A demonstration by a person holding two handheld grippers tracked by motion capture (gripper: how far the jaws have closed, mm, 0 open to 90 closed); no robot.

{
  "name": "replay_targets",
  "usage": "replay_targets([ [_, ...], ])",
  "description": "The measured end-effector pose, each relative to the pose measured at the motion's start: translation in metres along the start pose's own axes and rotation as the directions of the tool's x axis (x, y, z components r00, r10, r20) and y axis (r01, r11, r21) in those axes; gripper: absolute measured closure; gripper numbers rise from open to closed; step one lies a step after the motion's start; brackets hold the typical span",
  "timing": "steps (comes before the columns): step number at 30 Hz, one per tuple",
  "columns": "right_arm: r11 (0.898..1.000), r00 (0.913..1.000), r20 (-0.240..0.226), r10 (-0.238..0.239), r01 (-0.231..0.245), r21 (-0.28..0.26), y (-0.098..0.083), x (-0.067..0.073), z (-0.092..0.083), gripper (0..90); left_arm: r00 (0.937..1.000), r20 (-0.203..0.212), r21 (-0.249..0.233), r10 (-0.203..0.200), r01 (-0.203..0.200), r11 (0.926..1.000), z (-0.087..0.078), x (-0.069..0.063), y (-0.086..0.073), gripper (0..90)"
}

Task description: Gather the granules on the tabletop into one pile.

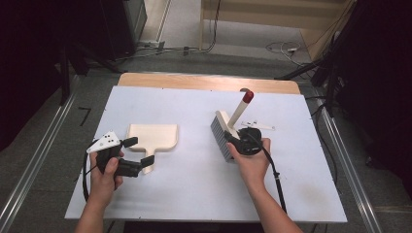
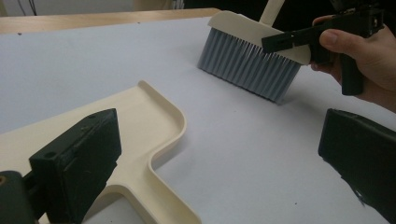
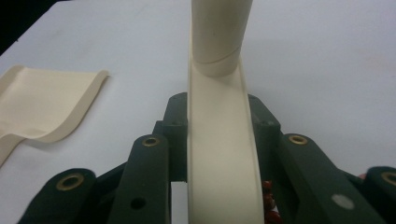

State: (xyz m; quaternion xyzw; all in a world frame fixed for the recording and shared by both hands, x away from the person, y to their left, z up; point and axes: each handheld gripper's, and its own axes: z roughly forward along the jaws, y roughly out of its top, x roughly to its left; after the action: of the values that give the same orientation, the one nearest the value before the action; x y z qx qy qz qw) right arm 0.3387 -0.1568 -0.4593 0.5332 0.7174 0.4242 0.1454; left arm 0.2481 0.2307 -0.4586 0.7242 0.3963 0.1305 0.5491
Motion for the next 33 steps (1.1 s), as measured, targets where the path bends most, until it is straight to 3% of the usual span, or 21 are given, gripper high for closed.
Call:
replay_targets([
  [14,0.998,0.9998,-0.017,-0.015,0.014,-0.061,0.013,-0.005,-0.024,65.1,1.0000,-0.002,-0.002,-0.003,0.003,1.0000,-0.001,0.001,0.000,0.0],
  [20,0.995,0.9967,0.064,-0.051,0.056,-0.081,0.014,-0.021,-0.035,65.0,1.0000,-0.003,-0.002,-0.002,0.002,1.0000,0.000,0.000,0.000,0.0],
  [23,0.993,0.9863,0.139,-0.088,0.098,-0.067,0.009,-0.030,-0.034,65.1,1.0000,-0.003,0.002,-0.001,0.001,1.0000,0.000,-0.001,0.000,0.0],
  [26,0.993,0.9795,0.174,-0.102,0.110,-0.037,0.002,-0.035,-0.028,65.1,1.0000,-0.002,0.000,-0.001,0.001,1.0000,0.000,-0.001,0.000,0.0],
  [33,0.992,0.9818,0.146,-0.121,0.125,-0.015,-0.003,-0.026,-0.017,65.1,1.0000,-0.003,0.006,0.001,-0.001,1.0000,0.002,-0.001,0.000,0.0],
])
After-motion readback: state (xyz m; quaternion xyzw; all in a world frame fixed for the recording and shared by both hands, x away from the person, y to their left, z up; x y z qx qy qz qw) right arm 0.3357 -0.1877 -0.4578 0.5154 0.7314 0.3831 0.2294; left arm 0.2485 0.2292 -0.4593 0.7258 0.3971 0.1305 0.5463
